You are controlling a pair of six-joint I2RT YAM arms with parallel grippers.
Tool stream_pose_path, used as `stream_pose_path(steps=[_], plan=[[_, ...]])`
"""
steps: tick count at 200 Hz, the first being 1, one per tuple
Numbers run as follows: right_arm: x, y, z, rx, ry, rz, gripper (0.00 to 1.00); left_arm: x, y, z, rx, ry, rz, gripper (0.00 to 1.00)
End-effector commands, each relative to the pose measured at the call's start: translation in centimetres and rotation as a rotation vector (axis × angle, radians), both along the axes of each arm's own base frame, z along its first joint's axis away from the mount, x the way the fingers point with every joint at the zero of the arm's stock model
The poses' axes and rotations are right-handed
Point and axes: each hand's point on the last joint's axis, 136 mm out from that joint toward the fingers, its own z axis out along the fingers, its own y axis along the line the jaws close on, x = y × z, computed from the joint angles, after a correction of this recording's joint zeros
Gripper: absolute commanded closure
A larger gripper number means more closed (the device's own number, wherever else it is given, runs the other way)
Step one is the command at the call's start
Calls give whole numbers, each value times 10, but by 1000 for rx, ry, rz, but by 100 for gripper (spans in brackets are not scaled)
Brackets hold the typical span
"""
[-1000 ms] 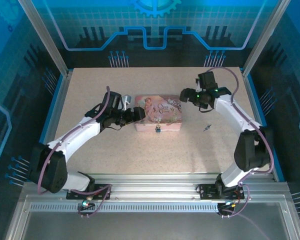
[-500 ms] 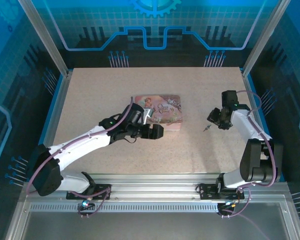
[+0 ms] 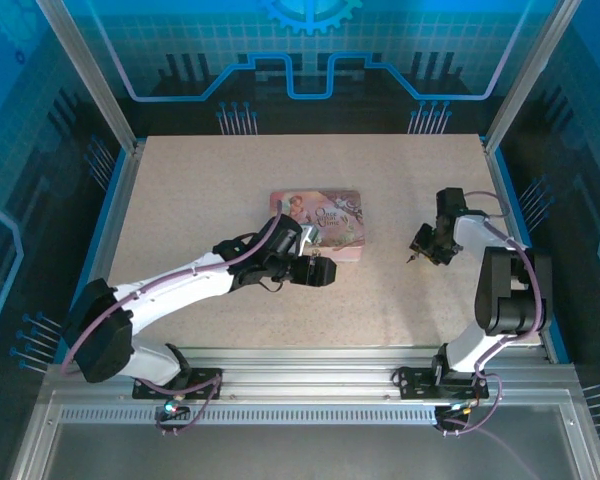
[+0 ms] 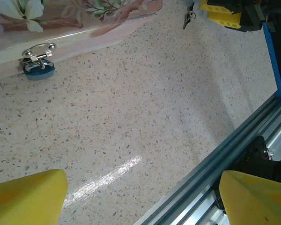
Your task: Unlock the padlock with the key
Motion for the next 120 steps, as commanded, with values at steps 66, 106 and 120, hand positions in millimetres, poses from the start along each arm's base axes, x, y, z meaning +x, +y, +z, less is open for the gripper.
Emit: stream_pose_path(steps=[66, 106, 120], plan=[[-1, 5, -23, 41, 48, -27, 64, -3, 0, -13, 6, 16, 18, 14], [3, 8, -28, 53, 56, -24, 69, -4, 4, -16, 10, 17, 28, 14], [3, 10, -31, 52, 70, -21, 74, -5, 5, -17, 10, 17, 32, 15]])
